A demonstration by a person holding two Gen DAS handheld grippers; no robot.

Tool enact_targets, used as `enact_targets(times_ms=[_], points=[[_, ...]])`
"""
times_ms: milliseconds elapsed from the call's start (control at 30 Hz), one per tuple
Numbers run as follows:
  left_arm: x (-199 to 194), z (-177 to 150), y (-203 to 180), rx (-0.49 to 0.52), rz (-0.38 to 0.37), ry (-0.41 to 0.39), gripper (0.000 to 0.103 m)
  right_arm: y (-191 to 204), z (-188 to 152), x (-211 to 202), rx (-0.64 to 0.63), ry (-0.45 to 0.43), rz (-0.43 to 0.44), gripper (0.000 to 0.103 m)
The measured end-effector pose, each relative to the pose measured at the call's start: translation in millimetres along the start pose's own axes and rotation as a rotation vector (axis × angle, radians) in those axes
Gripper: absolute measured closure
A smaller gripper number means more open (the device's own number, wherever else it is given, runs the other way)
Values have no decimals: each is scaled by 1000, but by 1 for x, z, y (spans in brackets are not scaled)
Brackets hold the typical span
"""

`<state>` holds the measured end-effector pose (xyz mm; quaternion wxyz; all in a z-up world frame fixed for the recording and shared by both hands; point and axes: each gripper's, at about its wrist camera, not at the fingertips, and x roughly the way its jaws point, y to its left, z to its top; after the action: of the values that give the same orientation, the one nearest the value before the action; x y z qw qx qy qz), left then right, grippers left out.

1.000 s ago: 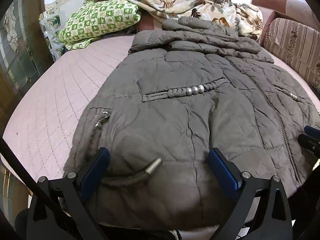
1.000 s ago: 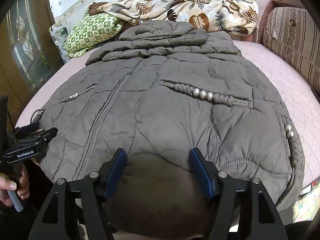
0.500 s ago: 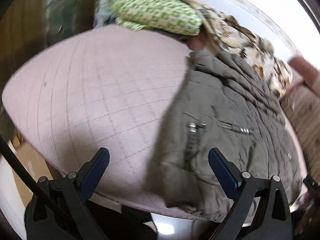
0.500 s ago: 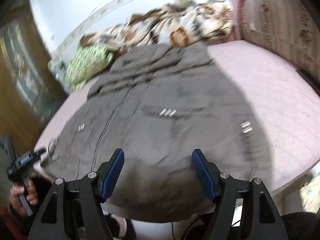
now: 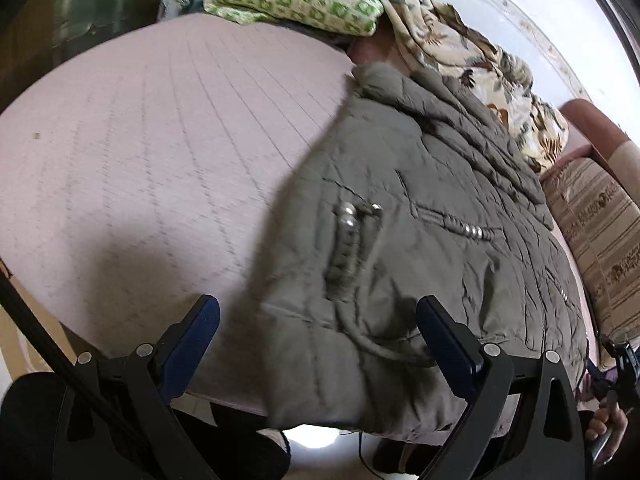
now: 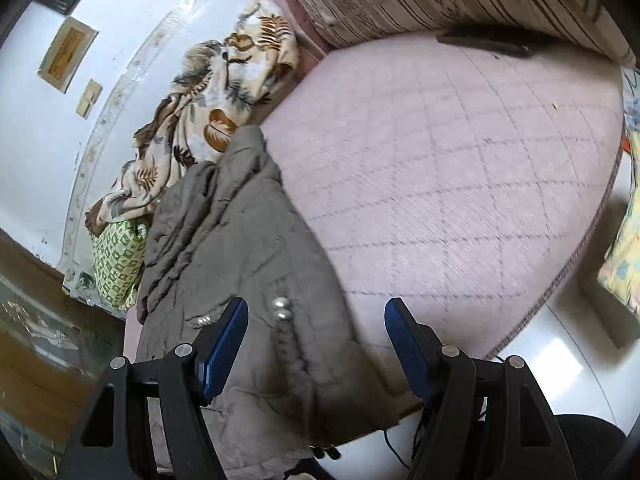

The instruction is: Fold large clothes

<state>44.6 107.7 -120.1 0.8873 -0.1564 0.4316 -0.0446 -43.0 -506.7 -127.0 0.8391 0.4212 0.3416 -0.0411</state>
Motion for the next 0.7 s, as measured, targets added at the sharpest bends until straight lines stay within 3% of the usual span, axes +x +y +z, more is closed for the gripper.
enact_targets(times_ms=[333, 533, 600, 700], points=[[5, -10, -28, 101, -10, -6, 5, -2, -20, 31, 14, 136, 63, 27], [4, -10, -26, 94, -16, -23, 8, 15, -44, 32, -40, 139, 111, 26], [4, -10, -26, 87, -19, -29, 8, 30, -46, 19, -129, 97, 193, 33], [4, -10, -26, 95, -11, -31, 8, 42, -45, 6, -196, 24, 233, 35]])
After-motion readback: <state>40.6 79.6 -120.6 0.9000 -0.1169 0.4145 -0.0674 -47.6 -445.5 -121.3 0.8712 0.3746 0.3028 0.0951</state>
